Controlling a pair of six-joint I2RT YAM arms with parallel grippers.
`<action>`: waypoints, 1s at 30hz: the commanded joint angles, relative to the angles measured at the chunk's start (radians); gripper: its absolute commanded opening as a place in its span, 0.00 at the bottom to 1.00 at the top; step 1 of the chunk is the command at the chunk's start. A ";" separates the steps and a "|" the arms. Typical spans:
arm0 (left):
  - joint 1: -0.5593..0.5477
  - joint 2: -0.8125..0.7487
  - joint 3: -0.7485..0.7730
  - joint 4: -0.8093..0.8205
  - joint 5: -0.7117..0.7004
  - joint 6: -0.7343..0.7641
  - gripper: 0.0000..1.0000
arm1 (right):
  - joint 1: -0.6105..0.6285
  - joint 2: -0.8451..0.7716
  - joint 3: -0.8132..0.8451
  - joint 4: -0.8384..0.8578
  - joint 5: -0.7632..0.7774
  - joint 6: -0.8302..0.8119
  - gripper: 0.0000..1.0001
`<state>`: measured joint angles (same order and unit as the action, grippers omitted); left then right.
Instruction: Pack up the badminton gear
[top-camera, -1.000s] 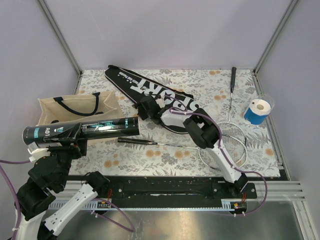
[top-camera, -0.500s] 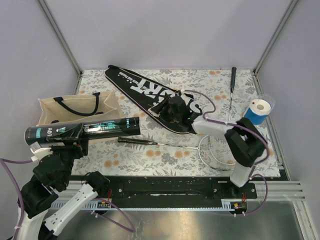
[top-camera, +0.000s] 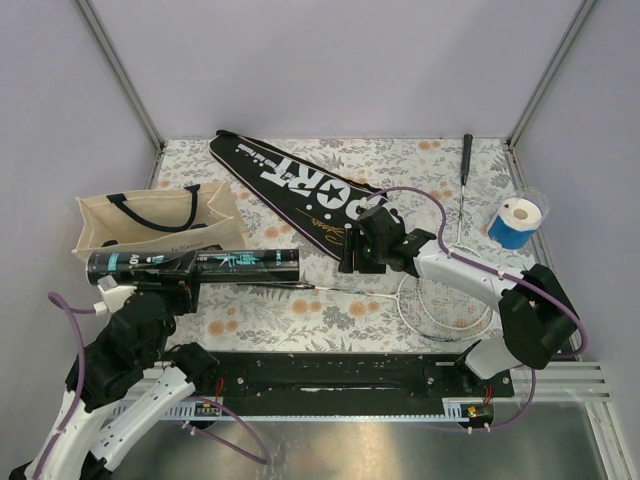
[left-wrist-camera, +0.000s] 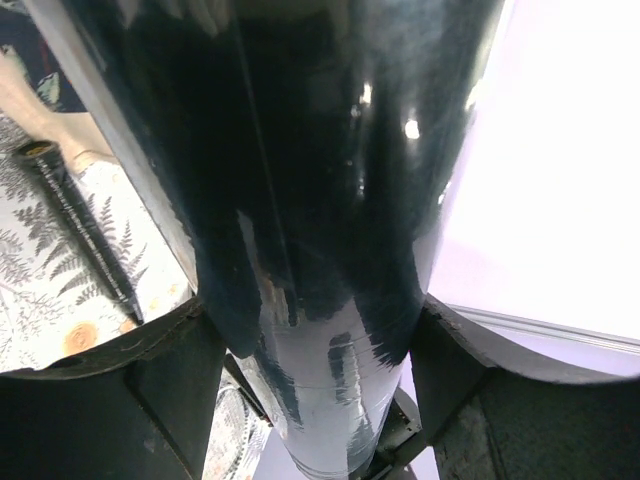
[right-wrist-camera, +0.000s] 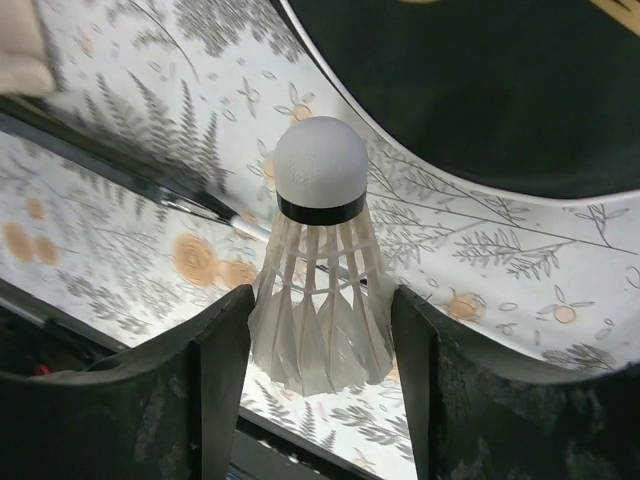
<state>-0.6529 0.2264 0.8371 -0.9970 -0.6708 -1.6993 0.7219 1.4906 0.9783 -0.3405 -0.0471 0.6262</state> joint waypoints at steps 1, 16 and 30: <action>-0.002 0.007 -0.033 0.064 0.042 -0.049 0.21 | 0.005 0.026 0.022 -0.121 0.038 -0.137 0.65; -0.002 0.034 -0.033 0.054 0.056 -0.077 0.21 | 0.010 -0.209 -0.245 0.105 0.109 0.116 0.77; -0.002 0.036 -0.015 0.054 0.039 -0.068 0.21 | 0.045 -0.264 -0.490 0.593 0.207 0.166 0.68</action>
<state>-0.6529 0.2527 0.7879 -1.0023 -0.6228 -1.7626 0.7616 1.1946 0.5034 0.0467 0.1040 0.8383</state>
